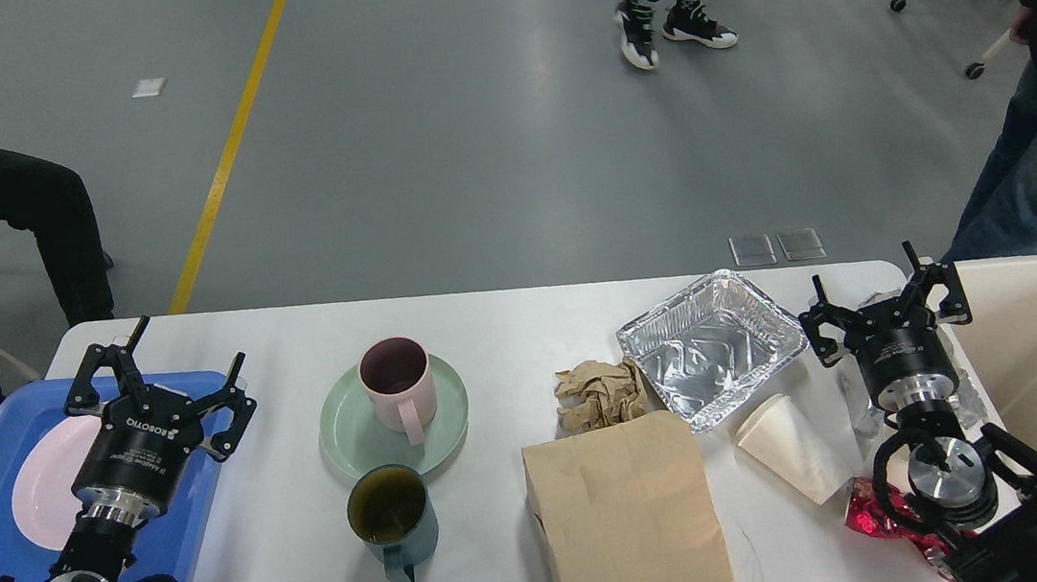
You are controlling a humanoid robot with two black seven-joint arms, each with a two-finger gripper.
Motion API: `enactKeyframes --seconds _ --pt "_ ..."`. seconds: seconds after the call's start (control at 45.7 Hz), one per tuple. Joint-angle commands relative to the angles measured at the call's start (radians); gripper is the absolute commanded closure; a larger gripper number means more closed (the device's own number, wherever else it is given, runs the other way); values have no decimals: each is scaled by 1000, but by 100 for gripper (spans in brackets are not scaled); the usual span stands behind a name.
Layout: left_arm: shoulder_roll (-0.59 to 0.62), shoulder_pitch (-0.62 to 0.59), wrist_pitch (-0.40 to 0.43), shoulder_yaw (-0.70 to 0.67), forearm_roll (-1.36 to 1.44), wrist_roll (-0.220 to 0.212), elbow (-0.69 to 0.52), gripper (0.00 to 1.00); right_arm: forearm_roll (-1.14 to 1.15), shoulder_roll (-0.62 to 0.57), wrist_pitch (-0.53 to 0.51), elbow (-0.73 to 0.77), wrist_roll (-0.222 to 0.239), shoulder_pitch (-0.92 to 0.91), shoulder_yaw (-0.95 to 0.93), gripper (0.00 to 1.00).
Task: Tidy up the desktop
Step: 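Raise the left gripper up and away from the blue tray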
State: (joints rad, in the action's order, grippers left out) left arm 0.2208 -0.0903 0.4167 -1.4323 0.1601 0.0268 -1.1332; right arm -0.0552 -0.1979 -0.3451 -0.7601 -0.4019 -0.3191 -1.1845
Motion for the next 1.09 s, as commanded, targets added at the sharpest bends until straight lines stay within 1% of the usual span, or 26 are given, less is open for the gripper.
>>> enactKeyframes --seconds 0.0,0.131,0.241,0.459,0.612,0.765,0.809,0.831,0.875,0.919,0.962,0.984,1.006,1.05,1.072 --pt "2 11 2 1 1 4 1 3 0 0 0 1 0 0 -1 0" --pt "5 15 5 0 1 18 10 3 0 0 0 1 0 0 -1 0" --pt "6 4 5 0 -1 16 33 3 0 0 0 1 0 0 0 0" --pt "12 -6 7 1 1 9 35 3 0 0 0 1 0 0 0 0" --pt "106 -26 5 21 4 1 38 3 0 0 0 1 0 0 0 0" --pt "155 -80 7 49 4 -5 50 3 0 0 0 1 0 0 0 0" --pt "216 -94 7 117 1 1 53 3 0 0 0 1 0 0 0 0" --pt "260 -107 7 172 -8 13 53 3 0 0 0 1 0 0 0 0" --pt "357 -158 4 287 -16 27 59 3 0 0 0 1 0 0 0 0" --pt "426 -231 4 404 -17 44 73 3 0 0 0 1 0 0 0 0" --pt "465 -325 4 531 -22 56 98 3 0 0 0 1 0 0 -1 0" --pt "492 -427 7 650 -24 59 124 3 0 0 0 1 0 0 0 0" --pt "521 -524 8 765 -25 50 141 3 0 0 0 1 0 0 0 0" --pt "557 -615 16 904 -25 42 144 3 0 0 0 1 0 0 -1 0" --pt "575 -656 22 974 -25 45 145 3 0 0 0 1 0 0 0 0"
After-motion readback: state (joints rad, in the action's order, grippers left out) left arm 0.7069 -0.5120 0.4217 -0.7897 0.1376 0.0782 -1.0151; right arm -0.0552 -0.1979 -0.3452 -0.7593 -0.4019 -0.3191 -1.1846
